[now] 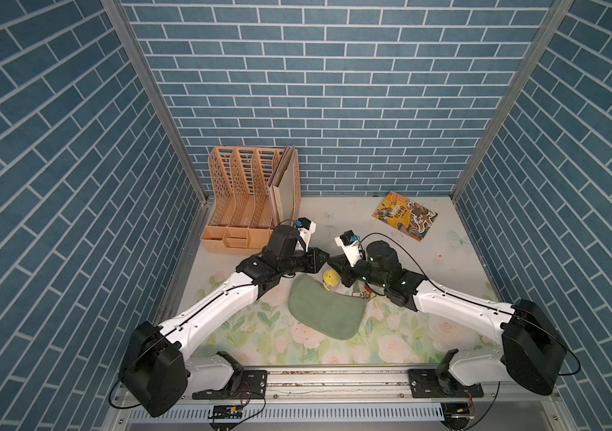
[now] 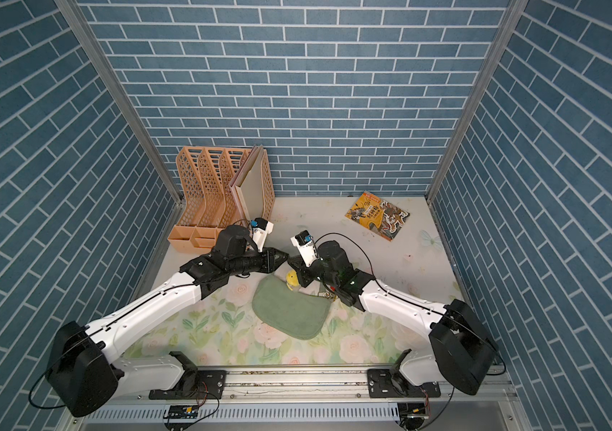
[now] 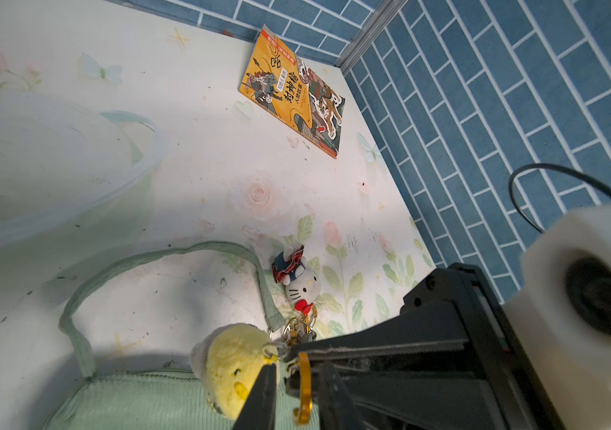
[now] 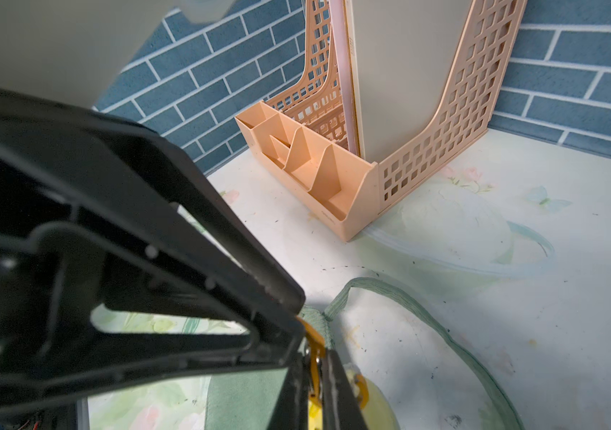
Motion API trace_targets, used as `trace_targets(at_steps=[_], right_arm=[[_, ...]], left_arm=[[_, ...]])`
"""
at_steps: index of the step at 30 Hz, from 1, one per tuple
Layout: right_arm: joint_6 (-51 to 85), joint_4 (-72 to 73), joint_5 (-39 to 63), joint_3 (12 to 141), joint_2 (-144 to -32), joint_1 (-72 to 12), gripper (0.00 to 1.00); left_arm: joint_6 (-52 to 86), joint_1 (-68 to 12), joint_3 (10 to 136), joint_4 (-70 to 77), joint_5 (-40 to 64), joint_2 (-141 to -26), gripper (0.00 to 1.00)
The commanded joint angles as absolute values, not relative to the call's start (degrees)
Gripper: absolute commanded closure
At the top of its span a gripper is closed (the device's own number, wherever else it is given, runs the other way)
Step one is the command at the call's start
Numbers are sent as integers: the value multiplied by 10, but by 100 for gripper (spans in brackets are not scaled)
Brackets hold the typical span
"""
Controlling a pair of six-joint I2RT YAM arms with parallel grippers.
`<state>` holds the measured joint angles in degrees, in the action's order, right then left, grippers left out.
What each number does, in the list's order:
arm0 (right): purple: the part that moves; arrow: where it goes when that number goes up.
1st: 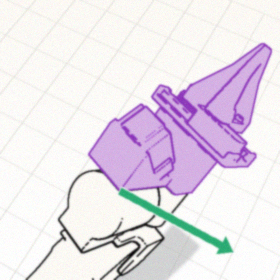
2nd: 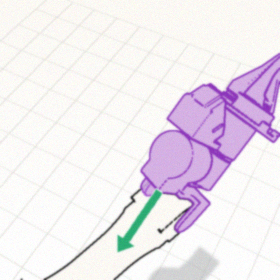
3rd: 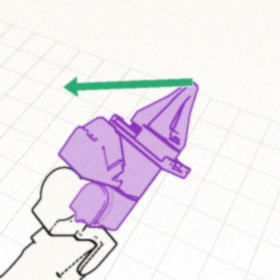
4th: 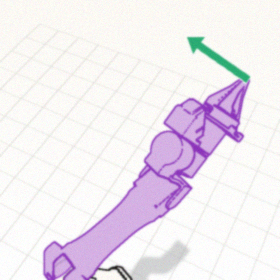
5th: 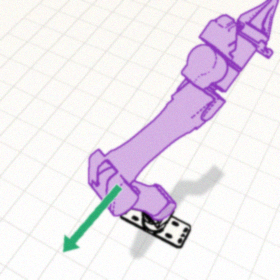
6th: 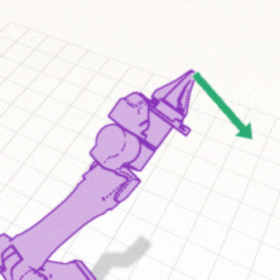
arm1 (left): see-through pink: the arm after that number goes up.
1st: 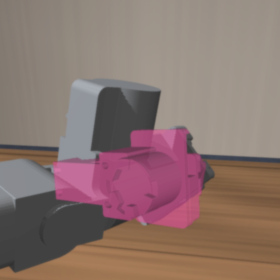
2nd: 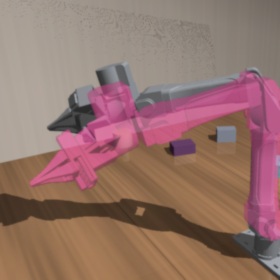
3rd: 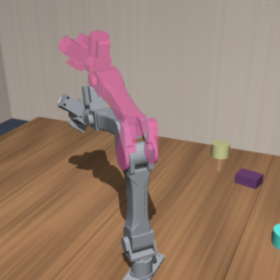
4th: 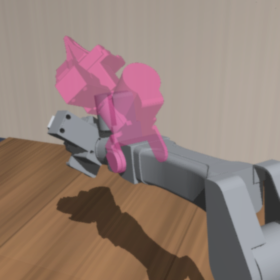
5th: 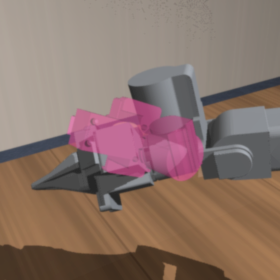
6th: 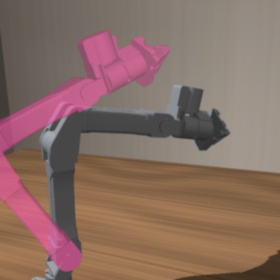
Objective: Remove the decoration from the bag
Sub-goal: Place the decoration item at the center of the board.
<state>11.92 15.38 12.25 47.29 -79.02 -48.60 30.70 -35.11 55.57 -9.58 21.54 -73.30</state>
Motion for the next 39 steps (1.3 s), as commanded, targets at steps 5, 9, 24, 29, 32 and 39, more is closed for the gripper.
trace_targets(at_steps=[5,9,24,29,32,39], right_arm=[[105,150,133,493,-798,-491,100],[104,143,134,493,-795,-492,100],[121,100,136,498,-772,-490,76],[150,105,157,504,-775,-484,60],[170,119,181,509,-775,-476,58],[236,159,229,492,-755,-432,48]], left_arm=[[295,-349,577,-97,224,-735,90],[287,-349,581,-104,222,-736,92],[255,-340,576,-116,214,-749,97],[253,-341,566,-104,240,-742,99],[244,-341,565,-110,240,-738,99],[235,-341,555,-111,242,-738,99]])
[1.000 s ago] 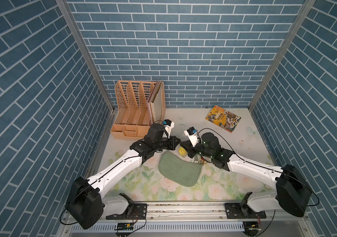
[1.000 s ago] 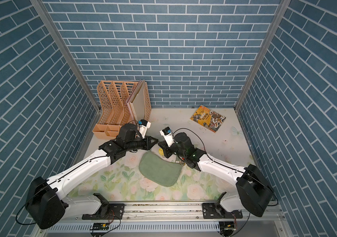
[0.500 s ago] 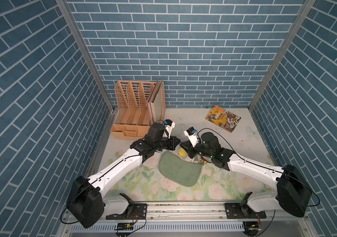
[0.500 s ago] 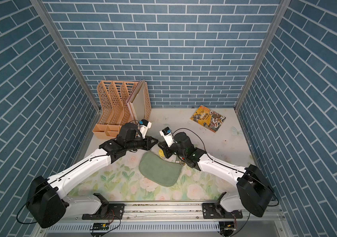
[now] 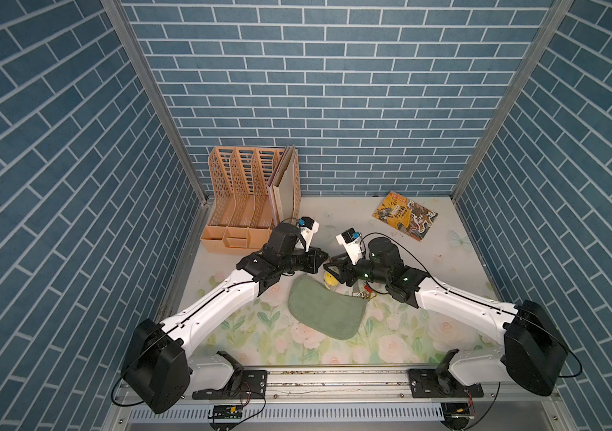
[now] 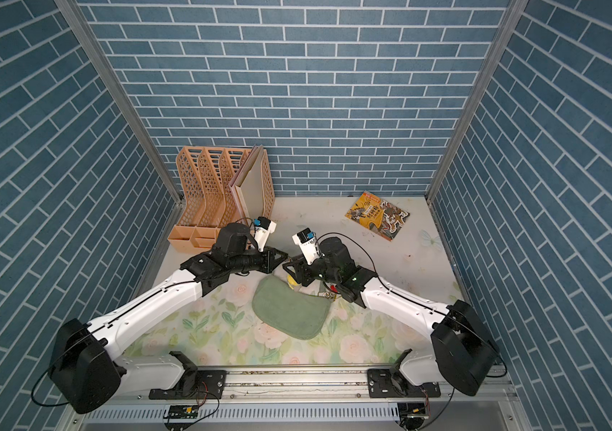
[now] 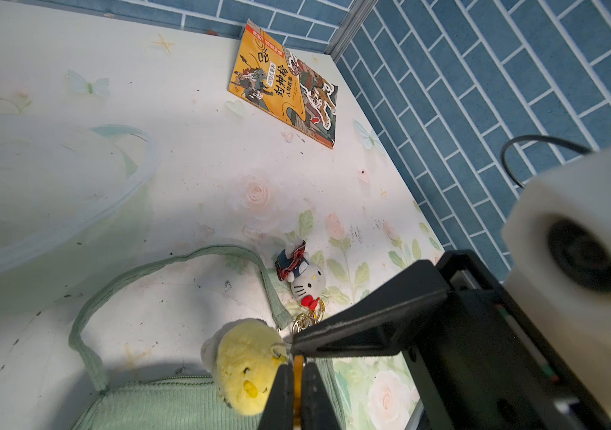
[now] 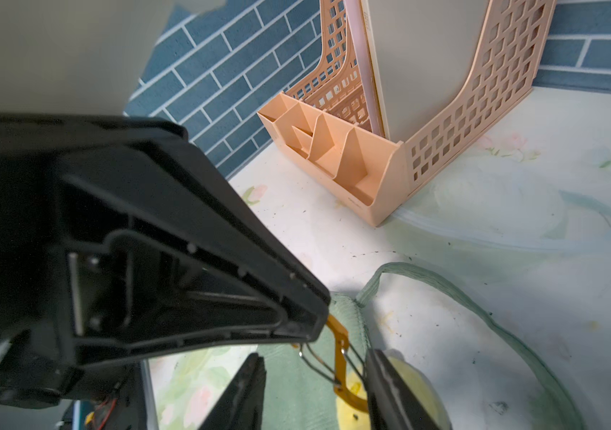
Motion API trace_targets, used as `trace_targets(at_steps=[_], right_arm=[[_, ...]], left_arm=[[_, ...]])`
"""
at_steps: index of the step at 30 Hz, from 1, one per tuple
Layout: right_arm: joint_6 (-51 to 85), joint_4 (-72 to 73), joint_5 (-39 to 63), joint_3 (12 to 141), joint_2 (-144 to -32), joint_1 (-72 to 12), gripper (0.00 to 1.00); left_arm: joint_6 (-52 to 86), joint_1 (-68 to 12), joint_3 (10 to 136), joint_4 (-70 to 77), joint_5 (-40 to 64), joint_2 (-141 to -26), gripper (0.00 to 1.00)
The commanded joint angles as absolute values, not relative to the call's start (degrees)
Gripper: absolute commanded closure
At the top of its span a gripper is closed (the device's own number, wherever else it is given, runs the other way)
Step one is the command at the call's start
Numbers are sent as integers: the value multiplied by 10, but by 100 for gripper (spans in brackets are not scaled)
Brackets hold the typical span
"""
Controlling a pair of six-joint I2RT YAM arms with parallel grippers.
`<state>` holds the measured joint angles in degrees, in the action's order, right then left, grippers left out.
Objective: Remove the decoration from the bag
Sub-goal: Place the decoration item at the center of the board.
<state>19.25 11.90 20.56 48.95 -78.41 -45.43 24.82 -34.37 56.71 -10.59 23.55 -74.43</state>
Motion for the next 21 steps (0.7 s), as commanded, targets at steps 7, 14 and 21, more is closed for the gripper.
trace_targets(at_steps=[7,14,21], right_arm=[[296,208,284,477,-760,-400,40],[422,295,329,476,-781,-397,38],[450,288,249,474,-764,-381,37]], left_arm=[[228,-341,554,-109,245,-740,99],[234,-340,562,-92,254,-760,100],[194,-333,587,-145,227,-763,99]])
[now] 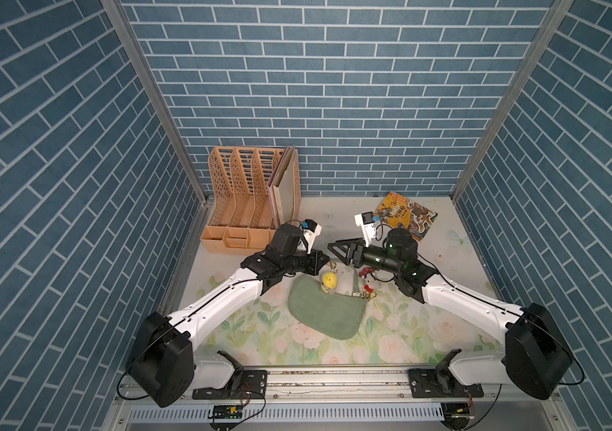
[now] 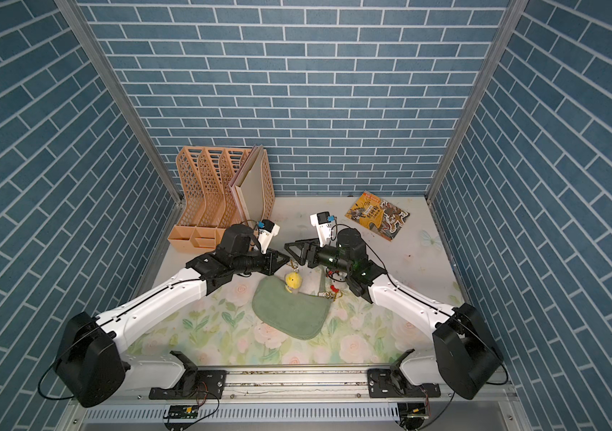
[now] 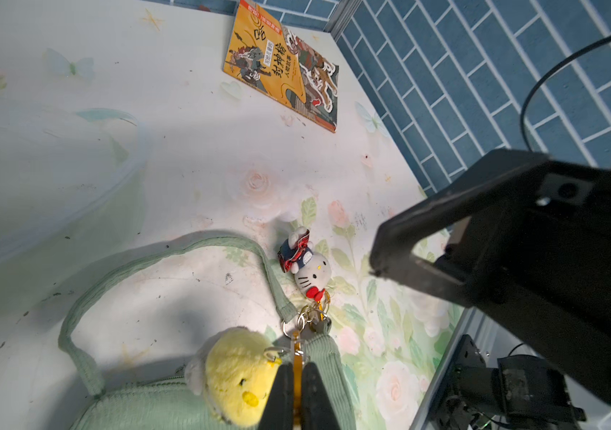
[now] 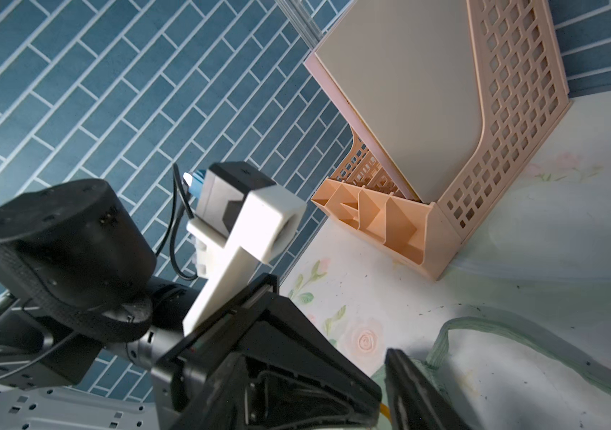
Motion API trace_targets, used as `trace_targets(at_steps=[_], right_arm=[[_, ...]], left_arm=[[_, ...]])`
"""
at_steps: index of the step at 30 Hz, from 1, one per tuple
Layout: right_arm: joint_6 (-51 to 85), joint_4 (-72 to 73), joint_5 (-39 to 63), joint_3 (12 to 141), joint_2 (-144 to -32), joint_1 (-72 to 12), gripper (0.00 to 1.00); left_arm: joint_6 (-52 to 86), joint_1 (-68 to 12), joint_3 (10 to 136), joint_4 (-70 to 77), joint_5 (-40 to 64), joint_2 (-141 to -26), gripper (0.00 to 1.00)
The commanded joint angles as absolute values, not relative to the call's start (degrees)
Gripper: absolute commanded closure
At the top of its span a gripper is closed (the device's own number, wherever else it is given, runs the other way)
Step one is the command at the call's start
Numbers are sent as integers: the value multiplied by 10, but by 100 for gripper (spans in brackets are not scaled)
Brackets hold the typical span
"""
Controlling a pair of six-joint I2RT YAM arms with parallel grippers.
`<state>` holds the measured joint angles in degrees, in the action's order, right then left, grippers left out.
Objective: Remove the decoration from the bag
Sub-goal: Place the decoration item at the center of the board.
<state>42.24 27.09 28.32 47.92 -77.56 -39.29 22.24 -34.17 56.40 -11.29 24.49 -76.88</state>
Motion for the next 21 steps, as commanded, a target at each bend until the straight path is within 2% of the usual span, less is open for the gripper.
trace_targets(at_steps=[1,8,14,16,21], right_arm=[[450,283,246,466,-767,-370,37],[453,262,213,424,-782,-328,39],[420,208,179,414,-795,-318,42],[402,180,162,412,-800,-318,43],[370,74,97,409,-793,-319,44]], left_arm=[[191,-324,586,-159,222,-756,98],[207,-252,597,-238,237,-688,95],[209,-170,587,-339,168,-640,94],[214,-152,558,-340,145,-628,90],[227,-118,495,-303,44,-656,89]])
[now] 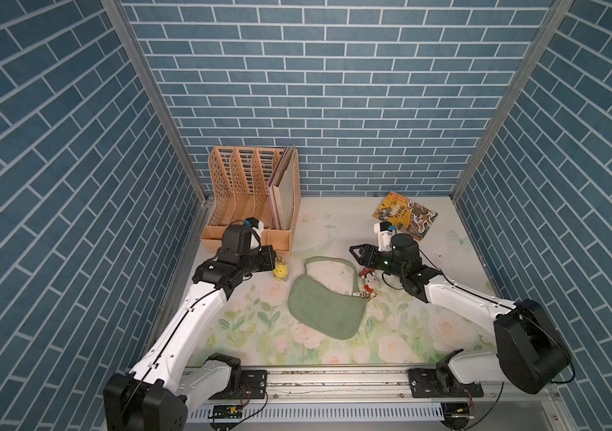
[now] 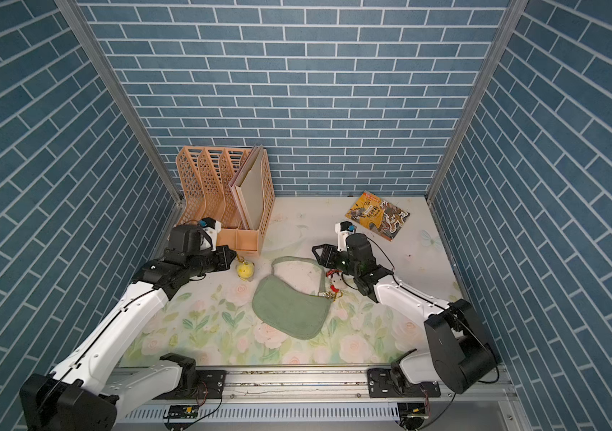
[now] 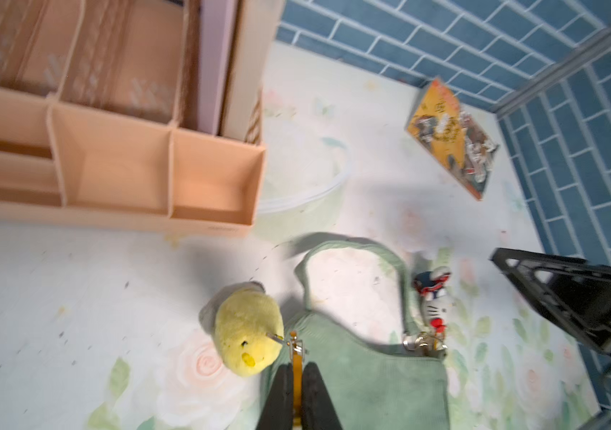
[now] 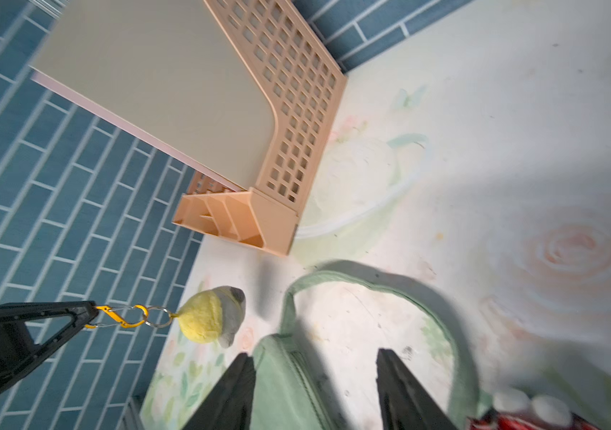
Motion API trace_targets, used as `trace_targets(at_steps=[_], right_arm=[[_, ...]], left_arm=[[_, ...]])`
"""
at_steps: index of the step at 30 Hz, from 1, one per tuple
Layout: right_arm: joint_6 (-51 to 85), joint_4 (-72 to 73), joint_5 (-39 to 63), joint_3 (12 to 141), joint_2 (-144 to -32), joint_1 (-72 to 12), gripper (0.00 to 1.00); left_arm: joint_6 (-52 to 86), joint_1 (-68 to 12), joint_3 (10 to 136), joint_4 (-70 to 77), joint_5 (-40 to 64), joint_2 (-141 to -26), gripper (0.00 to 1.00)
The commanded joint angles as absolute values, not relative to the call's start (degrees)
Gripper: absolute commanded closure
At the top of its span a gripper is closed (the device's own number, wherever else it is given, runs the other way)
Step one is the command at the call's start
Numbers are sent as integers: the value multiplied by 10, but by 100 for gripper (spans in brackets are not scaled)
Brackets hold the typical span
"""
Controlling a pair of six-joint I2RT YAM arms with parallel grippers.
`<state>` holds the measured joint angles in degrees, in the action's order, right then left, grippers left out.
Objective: Remove the decoration from the bag
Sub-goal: Place the decoration item at the center of the board.
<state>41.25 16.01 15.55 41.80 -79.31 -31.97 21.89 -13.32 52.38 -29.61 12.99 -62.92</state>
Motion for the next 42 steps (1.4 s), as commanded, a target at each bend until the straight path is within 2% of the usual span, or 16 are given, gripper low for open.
trace_targets(at_steps=[1,4,10,16,19,25,27,35,42], right_arm=[[364,56,83,406,-789,-319,44],[342,3,47,402,-774,-322,44],[324,-25,23,394,-756,-329,44],[258,-86,-29,450,-782,-352,44],[220,-110,-28,483,-820,-358,44],[173,-125,-41,544,-869,-387,49],[162,-136,-36,572,-901,-390,49],[122,-159,-56,648,-1003,-393,48],[98,-181,-59,693,-1060,-392,45]], left_arm=[[229,-115,489,-294,16,-670,89],[222,-113,487,-270,-42,-716,88],[200,-112,494,-220,-79,-801,88],[197,-111,506,-213,-146,-847,77],[194,-111,505,-214,-141,-846,68],[192,-111,509,-214,-97,-827,66],[193,-111,516,-226,-95,-820,62],[186,-111,549,-283,-127,-771,40],[176,-124,567,-299,-101,-731,37]])
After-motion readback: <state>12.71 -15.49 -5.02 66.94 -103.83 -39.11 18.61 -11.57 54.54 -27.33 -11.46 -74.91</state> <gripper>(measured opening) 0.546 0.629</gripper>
